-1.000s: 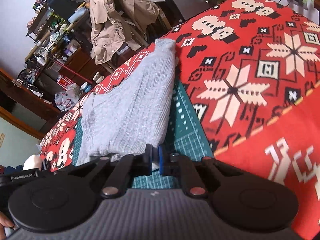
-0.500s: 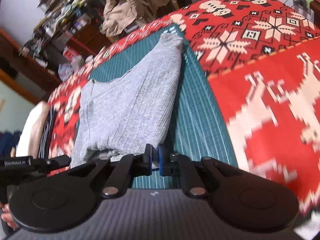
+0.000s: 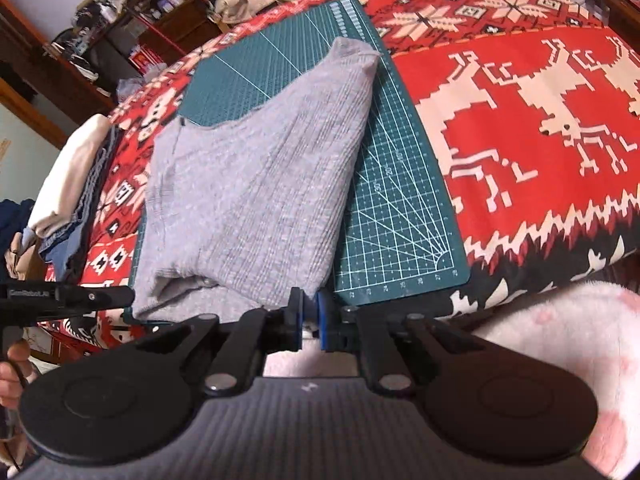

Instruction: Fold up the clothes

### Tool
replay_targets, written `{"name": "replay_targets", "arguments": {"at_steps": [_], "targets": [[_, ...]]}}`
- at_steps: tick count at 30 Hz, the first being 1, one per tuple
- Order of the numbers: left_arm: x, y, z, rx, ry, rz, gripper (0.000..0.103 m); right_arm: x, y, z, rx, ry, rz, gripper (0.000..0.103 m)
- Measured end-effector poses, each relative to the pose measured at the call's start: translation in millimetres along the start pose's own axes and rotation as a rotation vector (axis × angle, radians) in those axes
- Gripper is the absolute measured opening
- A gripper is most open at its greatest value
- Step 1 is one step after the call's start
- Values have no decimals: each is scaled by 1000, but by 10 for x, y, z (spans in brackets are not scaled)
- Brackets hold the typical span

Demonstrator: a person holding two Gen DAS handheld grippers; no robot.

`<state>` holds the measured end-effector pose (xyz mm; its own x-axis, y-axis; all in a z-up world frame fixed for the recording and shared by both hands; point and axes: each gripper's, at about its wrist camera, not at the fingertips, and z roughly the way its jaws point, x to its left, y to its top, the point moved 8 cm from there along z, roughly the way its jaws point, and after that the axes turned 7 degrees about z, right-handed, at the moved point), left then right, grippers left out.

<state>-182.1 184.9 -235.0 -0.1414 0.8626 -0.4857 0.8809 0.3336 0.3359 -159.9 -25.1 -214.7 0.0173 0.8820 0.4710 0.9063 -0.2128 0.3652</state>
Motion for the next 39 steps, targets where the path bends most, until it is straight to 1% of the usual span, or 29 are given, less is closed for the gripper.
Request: {"name": "replay_targets", "arguments": {"at_steps": [2,4,5,6,7,9,10,12,14,16,18,22,27,28,29,30,33,36,37,39], "targets": [[35,68,-88,-28,16,26,4,-16,83,-62,-25,5,-6,16],[47,191,-167,-63,29,67,5,-26,206,-128,-59,6,-25,26],[50,278,-204,-89,41,104,8,-27,299,-156,-83,2,-44,27],[50,376,-238,-120,55,144,13,-39,390,-189,-105,-1,-65,30],[47,497,-263,-157,72,194,15,-53,504,-210,-131,-8,-91,34],[21,749,-270,-226,94,295,18,-74,760,-231,-190,-26,-150,34],[2,871,-227,-242,99,335,18,-81,900,-224,-217,-32,-180,34],[-21,1112,-119,-258,102,404,18,-82,1200,-142,-248,-58,-232,34],[-12,1319,17,-261,90,431,18,-29,1431,6,-260,-64,-300,34],[35,1476,141,-236,71,405,18,7,1631,174,-258,-63,-357,34],[84,1572,224,-212,23,361,18,-21,1784,357,-225,-44,-347,34],[153,1625,356,-156,-36,265,18,-170,1947,577,-164,14,-247,34],[185,1577,467,-113,-109,176,18,-264,1913,706,-112,106,-139,33],[184,1562,485,-110,-119,167,17,-272,1892,728,-106,115,-130,24],[179,1557,490,-116,-126,165,3,-280,1870,738,-104,124,-122,15],[169,1554,480,-127,-132,164,0,-278,1859,732,-110,133,-114,9],[111,1561,352,-197,-147,168,0,-214,1865,623,-160,171,-84,8],[102,1644,173,-273,-164,138,0,-101,1948,453,-228,217,-47,8],[129,1685,145,-297,-154,129,0,-59,1984,413,-247,228,-41,8],[225,1769,164,-322,-124,96,0,-7,2083,460,-261,223,-28,8]]}}
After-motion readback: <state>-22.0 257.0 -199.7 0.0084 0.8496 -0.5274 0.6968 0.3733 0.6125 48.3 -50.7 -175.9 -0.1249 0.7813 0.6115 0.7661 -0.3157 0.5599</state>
